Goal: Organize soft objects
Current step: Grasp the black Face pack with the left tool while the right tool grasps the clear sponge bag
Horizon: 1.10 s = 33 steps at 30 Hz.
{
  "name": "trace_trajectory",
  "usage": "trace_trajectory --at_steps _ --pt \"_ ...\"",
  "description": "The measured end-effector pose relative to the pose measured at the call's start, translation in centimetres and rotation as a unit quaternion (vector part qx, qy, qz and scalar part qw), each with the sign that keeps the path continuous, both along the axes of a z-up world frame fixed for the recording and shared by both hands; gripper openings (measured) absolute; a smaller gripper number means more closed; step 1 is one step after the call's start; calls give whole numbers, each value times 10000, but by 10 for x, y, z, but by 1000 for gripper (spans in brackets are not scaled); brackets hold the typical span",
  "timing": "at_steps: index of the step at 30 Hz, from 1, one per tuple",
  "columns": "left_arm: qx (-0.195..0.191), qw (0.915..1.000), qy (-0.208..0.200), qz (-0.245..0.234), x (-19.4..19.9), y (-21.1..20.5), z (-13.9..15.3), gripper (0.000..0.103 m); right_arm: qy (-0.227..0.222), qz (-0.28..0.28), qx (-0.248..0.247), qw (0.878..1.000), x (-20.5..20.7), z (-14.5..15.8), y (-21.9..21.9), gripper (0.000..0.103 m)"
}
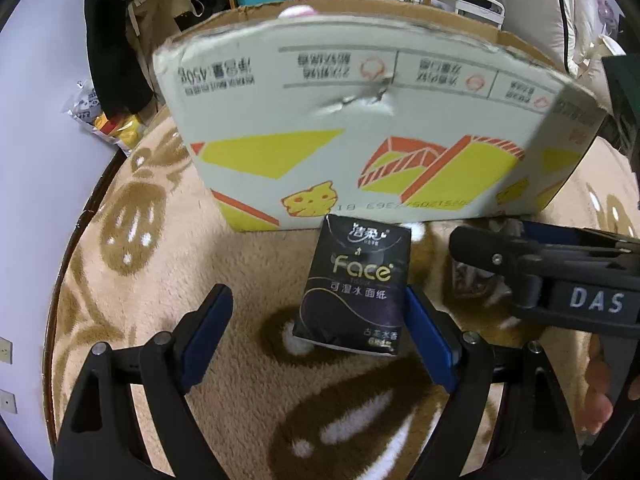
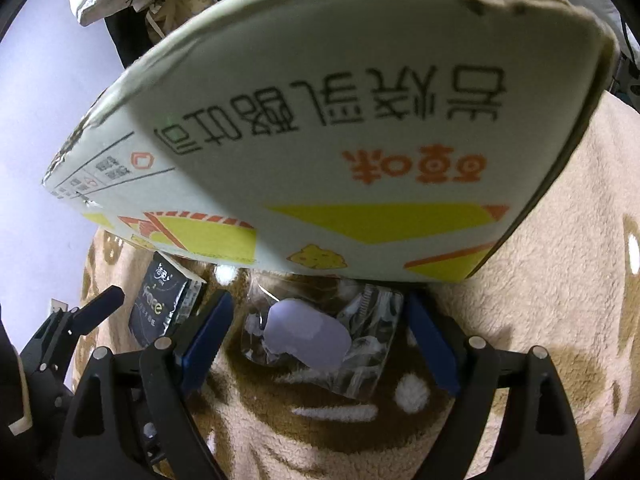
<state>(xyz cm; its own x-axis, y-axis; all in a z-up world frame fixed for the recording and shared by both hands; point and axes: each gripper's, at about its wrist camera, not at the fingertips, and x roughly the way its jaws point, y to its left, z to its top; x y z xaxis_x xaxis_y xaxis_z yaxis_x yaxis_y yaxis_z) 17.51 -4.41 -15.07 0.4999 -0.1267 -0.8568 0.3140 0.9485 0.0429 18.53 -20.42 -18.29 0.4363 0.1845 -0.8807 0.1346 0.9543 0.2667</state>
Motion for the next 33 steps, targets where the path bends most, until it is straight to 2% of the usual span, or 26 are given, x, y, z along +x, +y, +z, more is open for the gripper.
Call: trace_trajectory --at_steps 5,7,9,12,17,26,33 --pt "1 10000 -38 -15 1 0 -2 84 90 209 -288 9993 2 -5 13 93" --pt "-15 9999 -71 -87 -1 -1 -1 76 126 283 -390 9988 2 -6 17 94" --pt "-121 9997 -28 -208 -2 -3 -1 60 144 326 -440 9984 3 -7 19 94" --pt "-141 9994 -92 -316 -5 -6 0 46 154 330 -450 9983 3 -8 20 94" --pt "-36 9990 -226 -389 -8 -9 3 46 210 403 -551 9974 4 -10 27 94" --pt "32 9997 -169 -149 -7 6 4 46 373 387 -575 9969 8 -13 29 91" --pt "86 9997 -209 94 -3 23 8 46 388 346 -727 9960 9 -14 28 82"
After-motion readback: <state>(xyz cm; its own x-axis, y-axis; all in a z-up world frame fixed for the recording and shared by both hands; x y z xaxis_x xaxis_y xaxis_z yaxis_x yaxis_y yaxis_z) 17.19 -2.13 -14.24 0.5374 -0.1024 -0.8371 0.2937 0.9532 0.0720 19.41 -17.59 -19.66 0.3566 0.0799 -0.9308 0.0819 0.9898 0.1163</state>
